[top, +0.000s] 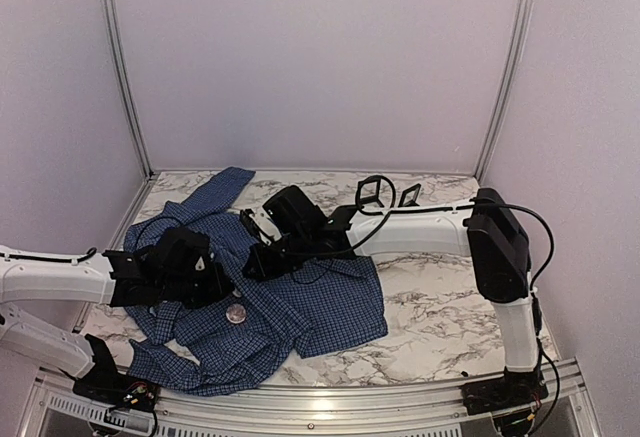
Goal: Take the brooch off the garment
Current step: Pick up the brooch from the crumpled clothing.
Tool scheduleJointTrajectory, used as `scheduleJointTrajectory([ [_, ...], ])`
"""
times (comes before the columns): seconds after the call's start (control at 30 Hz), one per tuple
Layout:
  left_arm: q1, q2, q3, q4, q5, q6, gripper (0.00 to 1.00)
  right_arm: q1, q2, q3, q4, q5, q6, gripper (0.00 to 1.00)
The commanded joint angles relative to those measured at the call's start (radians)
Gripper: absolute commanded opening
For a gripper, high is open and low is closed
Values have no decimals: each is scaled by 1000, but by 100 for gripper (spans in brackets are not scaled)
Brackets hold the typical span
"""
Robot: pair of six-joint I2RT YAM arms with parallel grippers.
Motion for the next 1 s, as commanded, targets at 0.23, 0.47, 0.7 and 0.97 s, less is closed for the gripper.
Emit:
scheduleJointTrajectory([
  [0.23,8,-75,9,32,2,86,0,5,21,29,-103,211,-85,0],
  [0.47,14,-132,-42,74,33,90,0,1,23,11,-115,251,-101,0],
  [0.7,31,-155,-77,129,76,91,0,1,21,2,-120,265,-103,0],
  [0.97,72,-158,-123,219,164,84,0,0,14,-21,-112,281,-106,0],
])
